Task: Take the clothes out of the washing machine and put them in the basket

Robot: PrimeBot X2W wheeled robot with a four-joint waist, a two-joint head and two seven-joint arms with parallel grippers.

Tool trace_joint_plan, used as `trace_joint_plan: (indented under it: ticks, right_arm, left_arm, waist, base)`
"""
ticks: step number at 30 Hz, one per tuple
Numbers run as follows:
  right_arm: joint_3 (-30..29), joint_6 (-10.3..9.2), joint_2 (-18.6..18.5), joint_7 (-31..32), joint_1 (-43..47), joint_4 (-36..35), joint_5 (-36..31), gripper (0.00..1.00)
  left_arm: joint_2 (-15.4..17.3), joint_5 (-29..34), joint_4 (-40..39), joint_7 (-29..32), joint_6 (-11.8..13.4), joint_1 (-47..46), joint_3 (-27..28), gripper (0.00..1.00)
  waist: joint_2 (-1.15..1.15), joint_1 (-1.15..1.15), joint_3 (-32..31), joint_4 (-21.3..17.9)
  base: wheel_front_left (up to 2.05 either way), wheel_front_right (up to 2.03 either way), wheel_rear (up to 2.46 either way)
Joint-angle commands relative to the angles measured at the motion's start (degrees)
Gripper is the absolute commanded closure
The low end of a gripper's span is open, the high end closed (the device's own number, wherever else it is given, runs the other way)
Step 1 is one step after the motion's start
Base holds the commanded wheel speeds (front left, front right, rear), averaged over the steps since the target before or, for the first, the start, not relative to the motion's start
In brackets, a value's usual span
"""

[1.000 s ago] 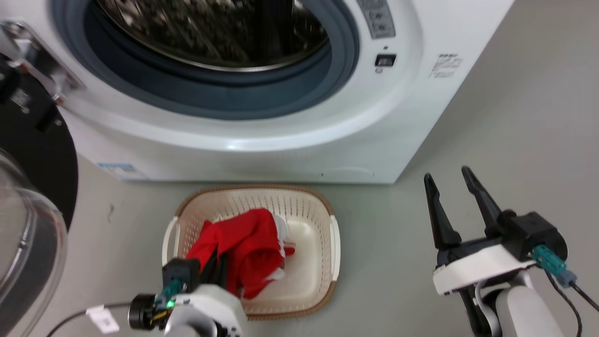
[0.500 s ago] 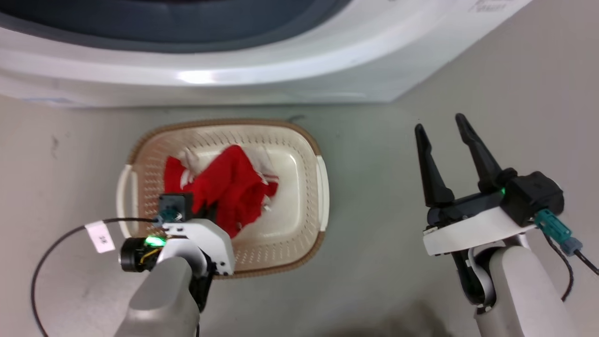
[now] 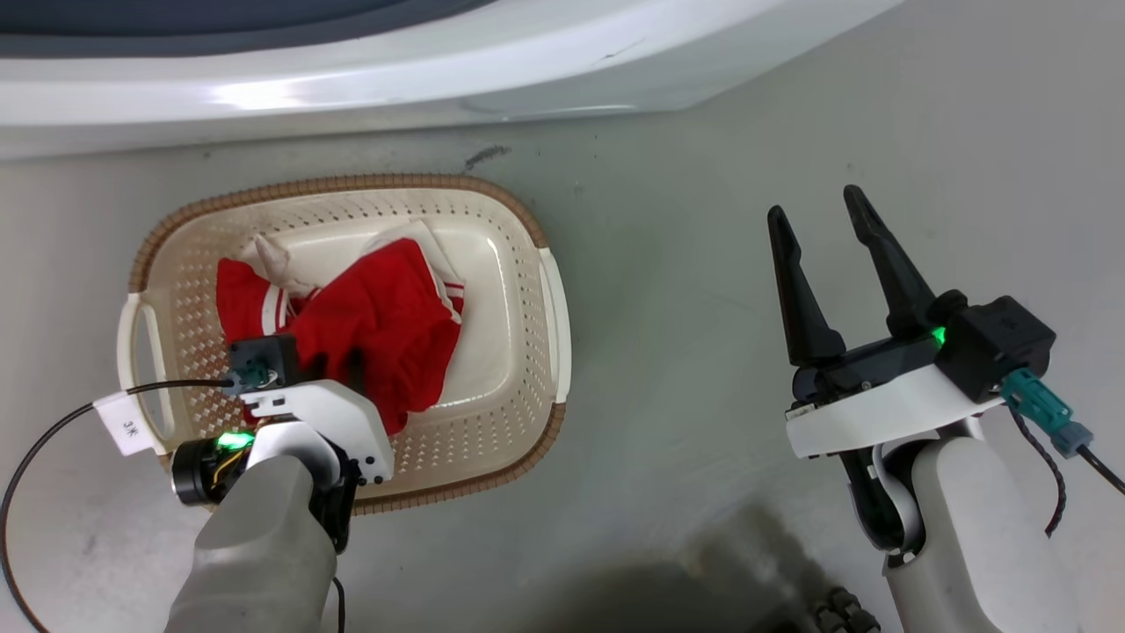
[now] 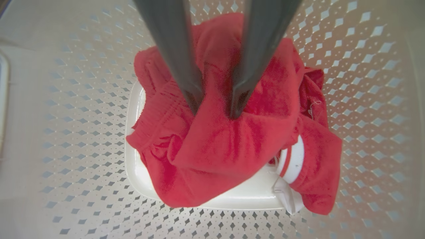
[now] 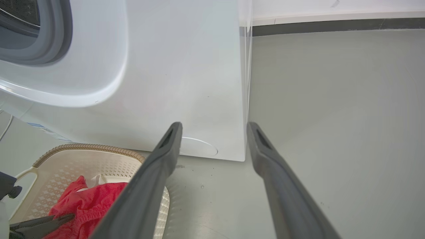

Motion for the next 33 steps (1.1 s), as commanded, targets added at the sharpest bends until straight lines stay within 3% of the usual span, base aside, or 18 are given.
trace_joint_plan:
  ticks: [1, 7, 16, 23, 33]
  right_arm:
    - [0.14, -0.04, 0.03, -0.15, -0.87, 0.22, 0.30, 0.00]
    - [0.25, -0.04, 0.02, -0.13, 1.75, 2.74, -0.20, 0.00]
    - [-2.28, -0.04, 0.00, -0.13, 8.28, 6.40, -3.04, 0.00]
    - [-5.04, -0.04, 0.01, 0.36, 13.02, 7.45, -4.90, 0.00]
    - [-10.01, -0.04, -0.01, 2.96, 17.95, 2.78, -8.07, 0.00]
  left_arm:
    - [0.34, -0.30, 0.35, -0.12, 0.16, 0.04, 0.27, 0.00]
    - [-0.37, -1.90, -0.80, -0.12, 0.36, 6.66, 2.54, 0.00]
    - [-2.89, -1.99, -9.14, -0.13, -1.11, 19.45, 5.74, 0.00]
    - [-4.01, 1.31, -22.82, -0.13, 0.18, 27.35, 8.69, 0.00]
    - [-4.55, 11.30, -50.45, -0.13, 1.89, 33.88, 9.26, 0.00]
  waist:
    - [0.00, -0.01, -1.26, 0.21]
    - [0.00, -0.01, -11.30, 0.94]
    - [0.00, -0.01, -27.98, 4.71]
    - [0.00, -0.01, -35.88, 7.56]
    - [0.00, -0.01, -42.77, 9.52]
  base:
    - [0.00, 0.00, 0.00]
    - [0.00, 0.00, 0.00]
    - [0.00, 0.00, 0.00]
    - [0.00, 0.00, 0.00]
    - [0.00, 0.00, 0.00]
